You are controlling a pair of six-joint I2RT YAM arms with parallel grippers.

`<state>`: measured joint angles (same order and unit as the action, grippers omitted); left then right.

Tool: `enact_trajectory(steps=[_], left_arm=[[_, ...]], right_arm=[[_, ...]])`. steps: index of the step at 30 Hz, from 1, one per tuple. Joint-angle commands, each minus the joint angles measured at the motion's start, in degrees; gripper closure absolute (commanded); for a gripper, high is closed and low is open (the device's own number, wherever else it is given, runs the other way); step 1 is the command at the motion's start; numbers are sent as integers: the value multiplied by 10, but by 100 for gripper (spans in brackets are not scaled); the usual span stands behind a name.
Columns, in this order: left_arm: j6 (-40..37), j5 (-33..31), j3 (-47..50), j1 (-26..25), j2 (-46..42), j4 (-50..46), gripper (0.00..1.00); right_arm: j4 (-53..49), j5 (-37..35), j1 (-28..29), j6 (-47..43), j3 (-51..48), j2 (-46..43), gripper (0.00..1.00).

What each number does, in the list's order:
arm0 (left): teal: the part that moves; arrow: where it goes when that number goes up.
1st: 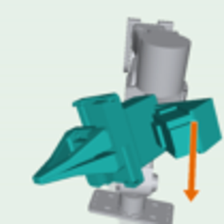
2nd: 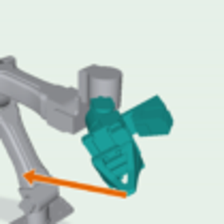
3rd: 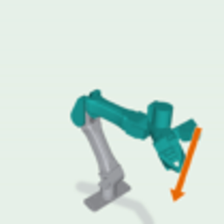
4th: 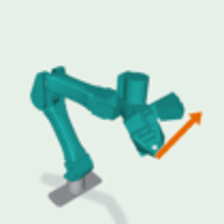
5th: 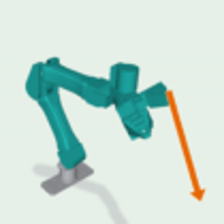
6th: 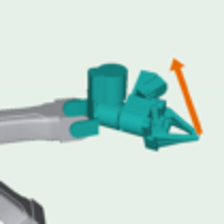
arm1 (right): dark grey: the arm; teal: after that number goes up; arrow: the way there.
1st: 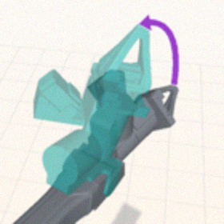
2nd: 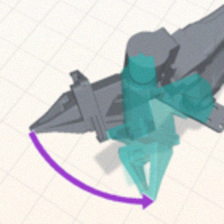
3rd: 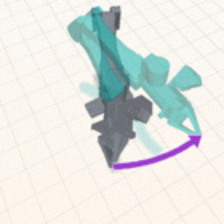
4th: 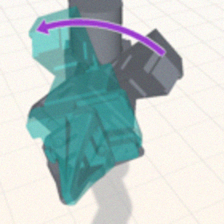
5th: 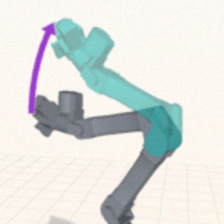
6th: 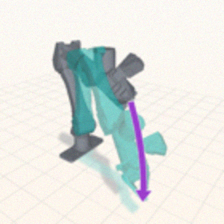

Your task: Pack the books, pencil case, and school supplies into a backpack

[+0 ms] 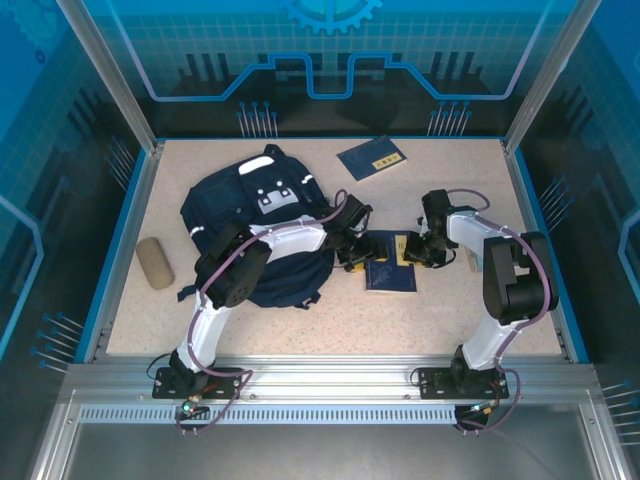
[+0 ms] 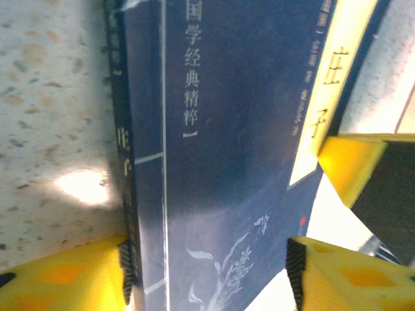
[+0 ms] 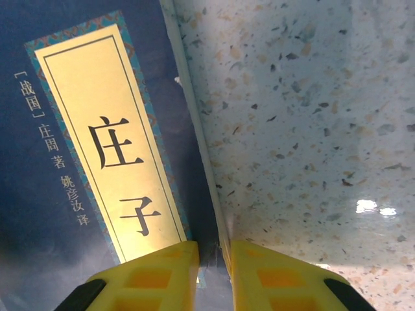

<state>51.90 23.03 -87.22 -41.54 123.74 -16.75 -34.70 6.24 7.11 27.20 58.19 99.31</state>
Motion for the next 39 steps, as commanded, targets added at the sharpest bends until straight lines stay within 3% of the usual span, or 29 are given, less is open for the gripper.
enact_trajectory(steps=[1,7,14,17,19,23,30,35,39], left_arm=[[-24,83,-7,-7,-28,95,43],[-24,73,1,-4,-44,102,51],[-35,24,-14,1,-24,28,75],[-54,-3,-13,1,-40,4,88],[-72,-29,-6,2,-65,-7,92],[-92,-50,25,14,-127,7,95],[-102,-107,110,52,-286,30,95],[-58,-152,199,83,-407,98,95],[-18,-191,260,96,-485,162,94]], right_arm=[[-11,26,12,-7,4,18,78],[-12,24,12,-5,5,20,78],[-8,27,12,-3,4,15,77],[4,26,9,5,-7,-5,72],[18,37,3,11,-20,-35,63],[93,118,-6,39,-59,-114,52],[259,260,-5,146,-109,-216,22],[409,339,7,253,-140,-245,19],[531,364,40,349,-151,-241,11]])
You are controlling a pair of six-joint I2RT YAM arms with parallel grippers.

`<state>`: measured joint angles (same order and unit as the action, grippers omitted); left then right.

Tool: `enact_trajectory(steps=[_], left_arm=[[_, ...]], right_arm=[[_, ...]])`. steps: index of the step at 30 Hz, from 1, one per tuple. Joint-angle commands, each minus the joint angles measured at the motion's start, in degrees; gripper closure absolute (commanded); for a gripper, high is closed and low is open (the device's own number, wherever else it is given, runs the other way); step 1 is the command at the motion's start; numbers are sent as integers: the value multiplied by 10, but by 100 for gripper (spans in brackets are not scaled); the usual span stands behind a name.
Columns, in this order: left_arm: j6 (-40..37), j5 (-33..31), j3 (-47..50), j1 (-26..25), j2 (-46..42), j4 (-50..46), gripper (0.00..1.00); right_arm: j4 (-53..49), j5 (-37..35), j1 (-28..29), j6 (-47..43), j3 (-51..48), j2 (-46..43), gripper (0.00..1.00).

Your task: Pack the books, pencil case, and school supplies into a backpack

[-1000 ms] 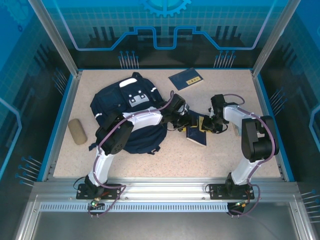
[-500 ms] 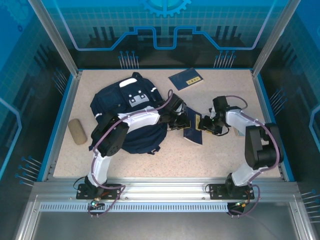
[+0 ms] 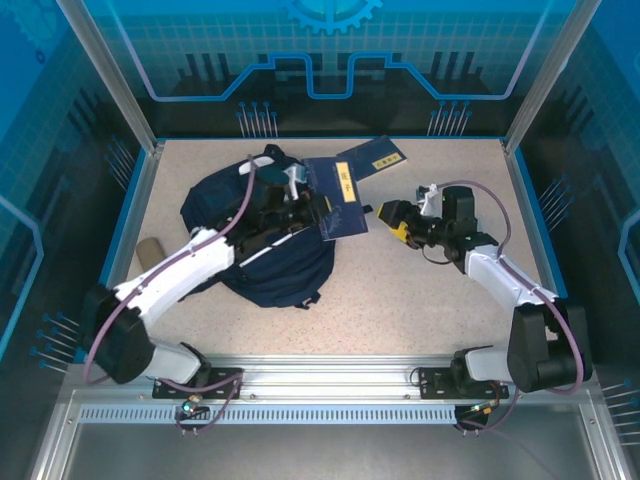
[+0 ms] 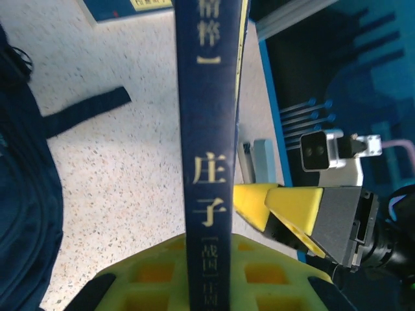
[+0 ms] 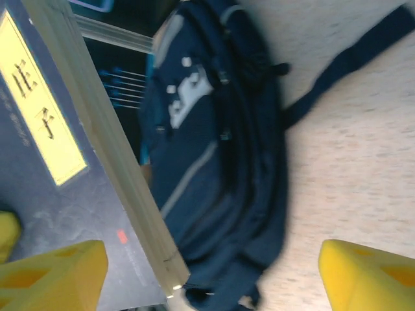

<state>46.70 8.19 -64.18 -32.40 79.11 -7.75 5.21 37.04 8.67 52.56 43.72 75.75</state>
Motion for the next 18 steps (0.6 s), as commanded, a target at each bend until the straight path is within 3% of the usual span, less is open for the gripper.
enact_trajectory(steps=[1,10,18], left_arm=[[44,-54,40,8,-53,82,94],[120,-100,101,12,-112,202,94],[151,-91,128,12,-122,252,94]], right_arm=[[158,58,36,119,-7,-3,9],[415,39,128,344,0,85,4],[558,18,176,439,25,164,7]])
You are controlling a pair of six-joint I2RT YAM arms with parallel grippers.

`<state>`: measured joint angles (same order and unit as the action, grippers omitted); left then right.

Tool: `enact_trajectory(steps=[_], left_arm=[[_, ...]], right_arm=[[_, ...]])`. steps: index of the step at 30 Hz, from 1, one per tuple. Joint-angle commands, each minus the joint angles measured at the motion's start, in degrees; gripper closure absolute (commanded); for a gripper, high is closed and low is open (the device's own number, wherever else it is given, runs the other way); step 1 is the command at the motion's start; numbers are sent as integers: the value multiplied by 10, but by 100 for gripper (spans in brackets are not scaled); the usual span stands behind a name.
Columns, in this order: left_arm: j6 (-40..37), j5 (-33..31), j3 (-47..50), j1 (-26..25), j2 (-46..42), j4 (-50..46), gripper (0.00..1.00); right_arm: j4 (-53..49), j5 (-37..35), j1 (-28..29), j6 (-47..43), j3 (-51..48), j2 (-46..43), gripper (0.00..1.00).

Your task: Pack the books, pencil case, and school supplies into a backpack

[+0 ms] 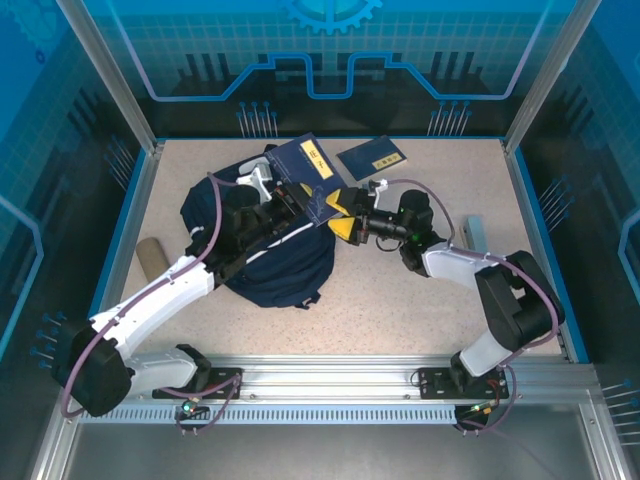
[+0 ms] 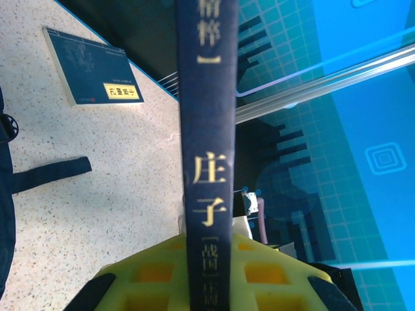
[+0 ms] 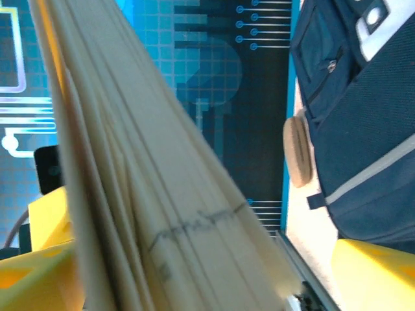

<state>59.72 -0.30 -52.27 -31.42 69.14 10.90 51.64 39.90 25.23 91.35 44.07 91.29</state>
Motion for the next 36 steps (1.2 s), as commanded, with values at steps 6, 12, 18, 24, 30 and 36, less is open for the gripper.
enact_trajectory(steps=[6,12,18,24,30,36], left_arm=[[30,-12,22,3,-27,72,94],[40,-28,35,3,-32,72,95],[38,-43,42,3,-40,60,94],[40,-39,46,3,-39,40,81],[12,-53,41,11,-54,-85,33],[-136,-51,-13,17,-41,-274,8]], right_arm=[[121,-26,17,64,17,13,20],[171,-45,17,87,4,25,39],[168,-54,16,89,0,28,60],[141,-50,12,74,3,27,87],[-2,-38,-14,-28,0,-24,95],[-289,-59,-55,-238,25,-137,97]])
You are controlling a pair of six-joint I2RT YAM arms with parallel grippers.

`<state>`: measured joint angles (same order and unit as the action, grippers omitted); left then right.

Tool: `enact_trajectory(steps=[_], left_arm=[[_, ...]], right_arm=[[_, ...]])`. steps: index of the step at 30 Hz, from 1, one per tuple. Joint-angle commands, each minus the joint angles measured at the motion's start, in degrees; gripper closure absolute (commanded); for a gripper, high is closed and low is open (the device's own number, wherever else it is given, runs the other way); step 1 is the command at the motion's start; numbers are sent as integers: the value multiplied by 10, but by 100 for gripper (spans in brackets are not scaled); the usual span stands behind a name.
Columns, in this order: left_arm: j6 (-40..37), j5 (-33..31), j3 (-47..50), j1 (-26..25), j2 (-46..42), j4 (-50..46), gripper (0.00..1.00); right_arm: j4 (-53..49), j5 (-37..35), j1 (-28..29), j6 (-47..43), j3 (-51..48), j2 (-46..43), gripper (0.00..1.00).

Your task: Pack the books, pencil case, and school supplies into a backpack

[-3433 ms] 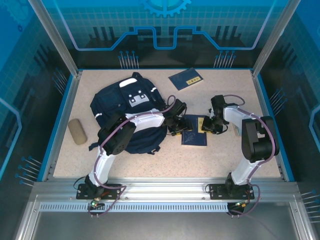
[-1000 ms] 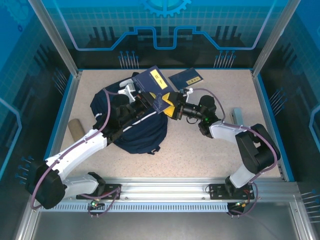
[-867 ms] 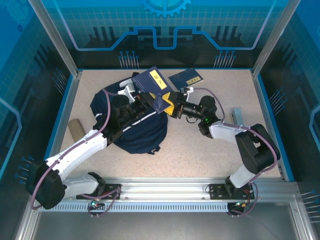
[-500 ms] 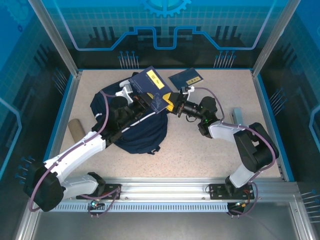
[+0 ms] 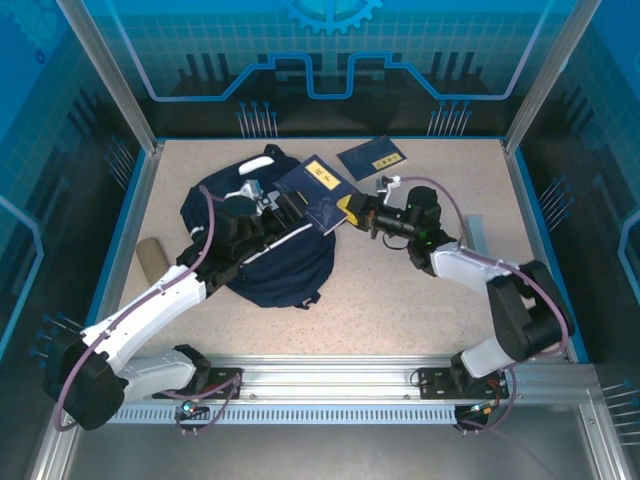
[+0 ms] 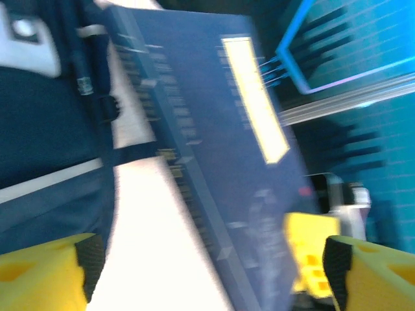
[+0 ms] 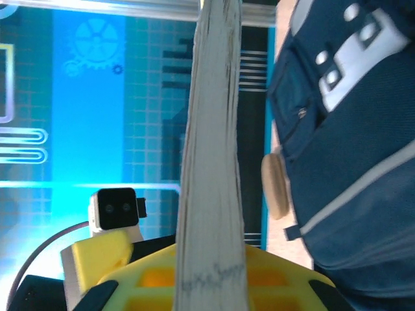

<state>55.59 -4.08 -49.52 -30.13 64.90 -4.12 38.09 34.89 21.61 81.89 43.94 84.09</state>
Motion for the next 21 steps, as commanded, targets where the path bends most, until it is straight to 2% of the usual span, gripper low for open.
enact_trajectory(steps=[1,6,9,11,17,19,21], left_arm=[[-119,-15,-52,5,7,-150,7],[-251,-28,-118,4,55,-250,3],[-309,-32,-151,3,98,-305,1],[-331,-59,-171,-3,129,-341,1],[-389,-176,-229,-50,223,-423,1],[-410,-180,-246,-61,254,-441,1],[-427,-184,-262,-70,285,-458,7]], right_arm=[[-184,-16,-27,-168,29,-81,96],[-336,-47,-78,-268,47,-150,96],[-385,-51,-105,-298,50,-170,96],[-416,-58,-117,-315,52,-179,95],[-456,-65,-146,-338,47,-191,95],[-461,-62,-152,-341,47,-188,95],[-462,-59,-156,-340,47,-182,95]])
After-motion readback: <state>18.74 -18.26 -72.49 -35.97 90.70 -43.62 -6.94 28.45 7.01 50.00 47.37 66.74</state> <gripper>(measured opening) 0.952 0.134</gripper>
